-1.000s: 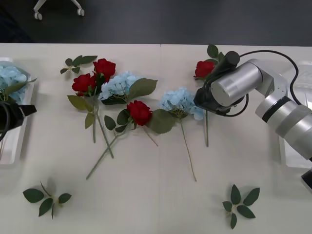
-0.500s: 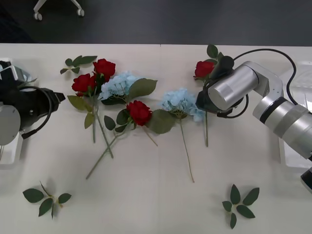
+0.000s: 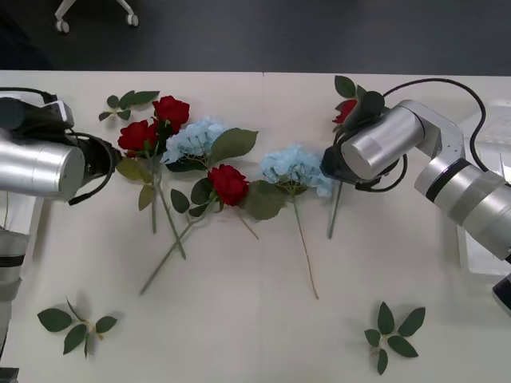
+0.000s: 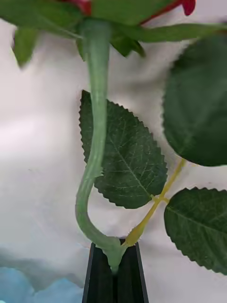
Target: Put the red flowers into the right box and the blue flowers into the left box
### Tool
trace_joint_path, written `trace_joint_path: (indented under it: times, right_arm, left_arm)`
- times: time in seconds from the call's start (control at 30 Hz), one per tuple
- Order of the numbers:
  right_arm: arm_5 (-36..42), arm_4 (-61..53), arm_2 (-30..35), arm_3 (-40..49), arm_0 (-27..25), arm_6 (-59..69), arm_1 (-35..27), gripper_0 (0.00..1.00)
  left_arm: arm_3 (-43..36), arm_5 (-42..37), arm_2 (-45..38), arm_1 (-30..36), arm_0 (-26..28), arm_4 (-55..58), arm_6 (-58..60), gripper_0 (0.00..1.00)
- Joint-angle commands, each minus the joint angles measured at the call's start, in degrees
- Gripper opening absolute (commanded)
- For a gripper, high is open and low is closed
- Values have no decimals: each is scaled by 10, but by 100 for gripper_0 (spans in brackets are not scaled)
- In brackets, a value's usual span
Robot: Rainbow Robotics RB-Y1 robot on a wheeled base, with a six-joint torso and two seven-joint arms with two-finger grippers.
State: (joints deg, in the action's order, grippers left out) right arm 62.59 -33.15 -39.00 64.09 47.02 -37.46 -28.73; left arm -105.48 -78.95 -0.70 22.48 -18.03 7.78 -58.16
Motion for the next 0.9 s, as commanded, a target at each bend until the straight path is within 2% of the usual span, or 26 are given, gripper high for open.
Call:
trace_joint_path:
  times: [0.03,0.2,0.33,0.6,0.9]
  right_arm:
    - [0,-9,8,27,2,-17,-21,0]
    - [18,-29,17,77,3,-25,-56,0]
    - [61,-70,43,128,2,-38,-89,0]
    - [155,-145,89,223,2,-57,-165,0]
    - [248,-220,176,292,2,-73,-236,0]
  left_arm:
    - [-9,-2,39,-5,-17,-27,-11,100]
    - [3,-2,45,-46,-25,-56,-16,100]
    - [27,-2,62,-65,-37,-73,-25,97]
    - [78,-1,97,-69,-70,-78,-28,96]
    - [178,42,108,-83,-114,-78,-32,88]
